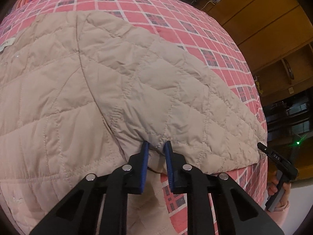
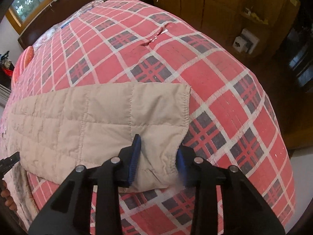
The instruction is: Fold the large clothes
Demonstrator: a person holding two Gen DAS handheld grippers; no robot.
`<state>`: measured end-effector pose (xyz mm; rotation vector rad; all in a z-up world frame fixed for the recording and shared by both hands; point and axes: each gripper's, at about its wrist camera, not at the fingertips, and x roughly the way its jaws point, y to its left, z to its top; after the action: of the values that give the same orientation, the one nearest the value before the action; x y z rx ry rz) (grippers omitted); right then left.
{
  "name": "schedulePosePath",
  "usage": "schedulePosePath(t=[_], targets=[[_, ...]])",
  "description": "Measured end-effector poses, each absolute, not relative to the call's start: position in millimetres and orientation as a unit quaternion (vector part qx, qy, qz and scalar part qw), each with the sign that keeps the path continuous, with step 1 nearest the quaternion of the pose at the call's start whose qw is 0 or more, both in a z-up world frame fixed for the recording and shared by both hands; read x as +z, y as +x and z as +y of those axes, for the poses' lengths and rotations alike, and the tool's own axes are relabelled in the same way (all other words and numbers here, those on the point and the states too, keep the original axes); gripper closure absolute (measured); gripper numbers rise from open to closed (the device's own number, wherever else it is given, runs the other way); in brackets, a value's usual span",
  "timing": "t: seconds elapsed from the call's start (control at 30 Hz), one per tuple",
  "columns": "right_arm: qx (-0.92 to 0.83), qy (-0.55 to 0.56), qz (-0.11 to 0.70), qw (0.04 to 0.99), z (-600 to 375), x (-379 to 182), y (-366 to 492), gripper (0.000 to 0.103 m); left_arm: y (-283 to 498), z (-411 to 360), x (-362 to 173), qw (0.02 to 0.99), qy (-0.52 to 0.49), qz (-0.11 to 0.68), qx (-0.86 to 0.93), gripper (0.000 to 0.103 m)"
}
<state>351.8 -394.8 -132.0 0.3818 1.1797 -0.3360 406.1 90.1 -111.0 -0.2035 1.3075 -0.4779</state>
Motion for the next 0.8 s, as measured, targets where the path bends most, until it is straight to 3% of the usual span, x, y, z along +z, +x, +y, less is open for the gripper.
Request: schedulePosePath(t=[0.13,0.5,0.8], targets=[[-0.156,0.191,0.543,0.803,-390.1,-124.1,350.5,0.091,404.8,88.9,-110.7,0.766,-0.089,0.598,-0.219,0.086],[-0.088,0.226,0.488,0.839,-357.9,-66.9,345.5,0.096,401.3,98.8,-103.6,0.760,-0.111,0.595,-0.236,0.086],[0.041,0.182,0.459,0.869,-240.5,-21.2,373.2,0.096,387.2,140.8,-72.8,0.775,-0.125,0.571,-0.242,0.086]])
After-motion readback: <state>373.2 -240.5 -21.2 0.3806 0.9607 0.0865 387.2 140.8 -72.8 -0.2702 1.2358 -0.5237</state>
